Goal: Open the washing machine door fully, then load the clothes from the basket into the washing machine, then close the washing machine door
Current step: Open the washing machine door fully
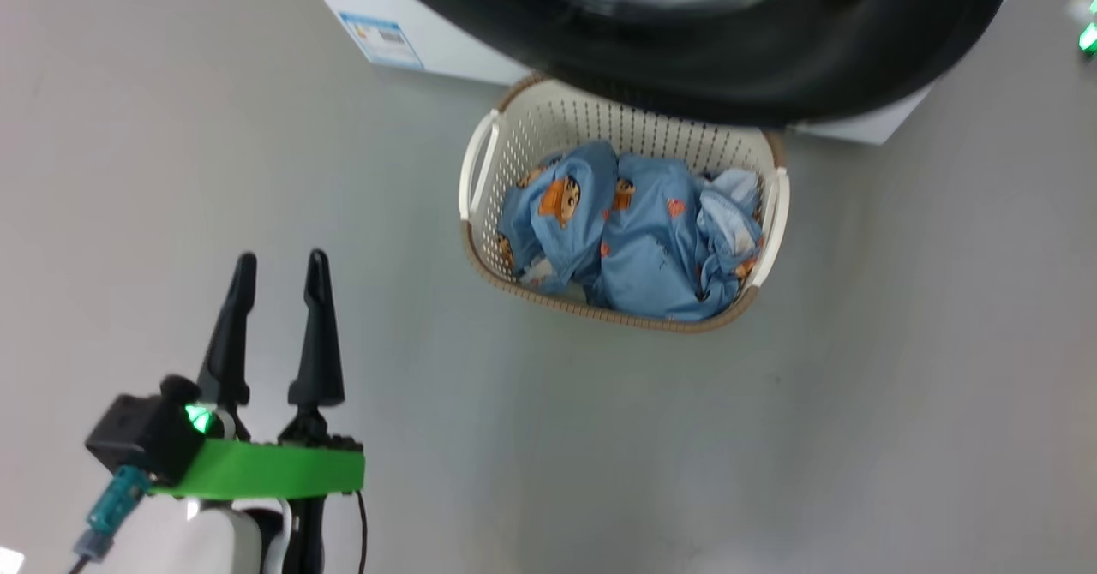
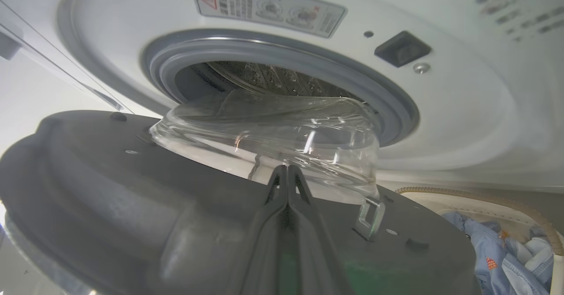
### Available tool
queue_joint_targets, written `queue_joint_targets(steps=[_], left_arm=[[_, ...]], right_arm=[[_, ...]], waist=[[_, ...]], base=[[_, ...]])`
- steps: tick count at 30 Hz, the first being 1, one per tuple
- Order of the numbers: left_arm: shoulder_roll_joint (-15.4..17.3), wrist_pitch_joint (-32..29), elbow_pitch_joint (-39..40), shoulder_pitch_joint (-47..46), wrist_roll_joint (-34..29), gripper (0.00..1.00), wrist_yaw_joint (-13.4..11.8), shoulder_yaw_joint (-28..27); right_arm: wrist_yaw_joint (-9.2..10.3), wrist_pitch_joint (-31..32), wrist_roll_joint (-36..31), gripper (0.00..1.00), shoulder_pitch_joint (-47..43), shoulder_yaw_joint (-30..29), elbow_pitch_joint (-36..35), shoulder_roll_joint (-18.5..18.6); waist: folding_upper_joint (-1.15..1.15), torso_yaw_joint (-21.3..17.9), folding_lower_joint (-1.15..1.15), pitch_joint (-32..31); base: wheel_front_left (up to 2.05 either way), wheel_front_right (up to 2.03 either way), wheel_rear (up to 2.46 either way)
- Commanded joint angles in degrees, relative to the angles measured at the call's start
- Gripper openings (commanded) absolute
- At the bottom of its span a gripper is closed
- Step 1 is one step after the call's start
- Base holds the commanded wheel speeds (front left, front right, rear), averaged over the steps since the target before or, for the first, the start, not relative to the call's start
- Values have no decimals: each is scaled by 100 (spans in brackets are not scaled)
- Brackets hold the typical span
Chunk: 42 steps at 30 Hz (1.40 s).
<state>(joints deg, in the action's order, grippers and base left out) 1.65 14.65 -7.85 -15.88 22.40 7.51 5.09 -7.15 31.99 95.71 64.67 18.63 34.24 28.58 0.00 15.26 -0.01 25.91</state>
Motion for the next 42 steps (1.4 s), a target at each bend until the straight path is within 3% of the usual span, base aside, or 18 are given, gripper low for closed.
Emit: queue_joint_targets(steps=[1, 17, 37, 42], left_arm=[[123, 35, 45, 181, -98, 100, -2, -199], [334, 35, -231, 1098, -256, 100, -2, -280], [637, 35, -433, 1389, -148, 100, -2, -105], [672, 35, -409, 1398, -122, 100, -17, -147]], right_arm=[[-34, 174, 3, 0, -427, 221, -311, -317], [-34, 490, 179, 0, -2457, 242, -965, -519], [-34, 717, 275, 0, -3719, 97, -1465, -964], [-34, 845, 226, 0, -3783, 123, -1568, -1110]], waist=[[0, -39, 1, -389], [0, 423, 1, -1840], [0, 1406, 1, -2526], [0, 1487, 1, -2501]], base=[[0, 0, 0], [0, 0, 0], [0, 0, 0], [0, 0, 0]])
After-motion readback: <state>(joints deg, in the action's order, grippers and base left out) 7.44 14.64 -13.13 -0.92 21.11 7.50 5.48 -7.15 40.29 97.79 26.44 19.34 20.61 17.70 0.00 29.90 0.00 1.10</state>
